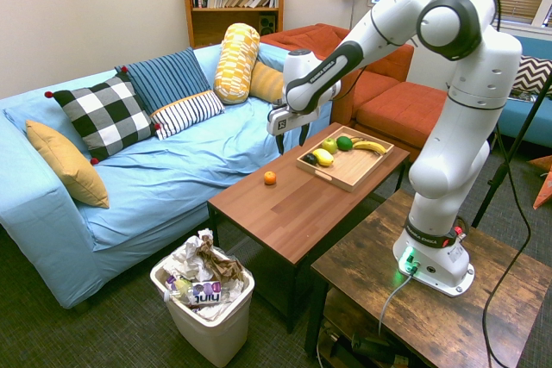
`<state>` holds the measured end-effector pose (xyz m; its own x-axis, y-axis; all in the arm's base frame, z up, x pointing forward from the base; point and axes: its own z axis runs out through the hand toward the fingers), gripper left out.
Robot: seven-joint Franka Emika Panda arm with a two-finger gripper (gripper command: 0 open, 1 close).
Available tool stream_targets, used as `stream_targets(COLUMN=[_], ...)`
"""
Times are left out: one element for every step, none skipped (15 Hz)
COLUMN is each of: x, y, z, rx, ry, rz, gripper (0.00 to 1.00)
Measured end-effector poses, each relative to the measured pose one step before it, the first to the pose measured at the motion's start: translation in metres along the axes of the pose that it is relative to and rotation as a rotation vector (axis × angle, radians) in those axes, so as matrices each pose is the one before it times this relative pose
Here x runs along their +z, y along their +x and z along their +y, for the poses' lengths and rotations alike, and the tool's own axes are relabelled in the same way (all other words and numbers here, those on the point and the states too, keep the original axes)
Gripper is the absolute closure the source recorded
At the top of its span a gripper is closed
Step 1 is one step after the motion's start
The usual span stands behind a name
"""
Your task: Put the tangerine in the tray
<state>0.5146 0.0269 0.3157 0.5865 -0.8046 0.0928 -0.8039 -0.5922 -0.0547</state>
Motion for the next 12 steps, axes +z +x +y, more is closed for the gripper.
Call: stream_targets(x=[0.01335, 0.01171, 0.01168, 0.01096, 0.01100, 0.01080, 0.01127, 0.01153, 0.00941, 0.01019, 0.01057, 0.01125], y=[0.01493, 0.01285, 0.01065, 0.00699, 0.00526, 0.00365, 0.00467, 0.00480, 0.00600, 0.00577, 0.00443, 0.00334], z=[-0.00838, -0.00804, -0.00865, -0.00992, -0.00996, -0.00903, -0.00883, -0.00657, -0.00556, -0.00426, -0.00276, -0.00208], rx=[0.01677, 0.01281, 0.01090, 0.00648, 0.00781, 0.00352, 0.00521, 0.00437, 0.00637, 0.00648, 0.00398, 0.00272], ry=[-0.00656, -0.00523, -0.00409, -0.00252, -0.00072, -0.00279, -0.00427, -0.01070, -0.00948, -0.01241, -0.01189, -0.01074], rz=[-0.00658, -0.00479, -0.00559, -0.00529, -0.00743, -0.00538, -0.00344, -0.00320, -0.00129, -0.00222, -0.00023, -0.00007], gripper=[0.00, 0.00, 0.00, 0.00, 0.00, 0.00, 0.00, 0.00, 0.00, 0.00, 0.00, 0.00])
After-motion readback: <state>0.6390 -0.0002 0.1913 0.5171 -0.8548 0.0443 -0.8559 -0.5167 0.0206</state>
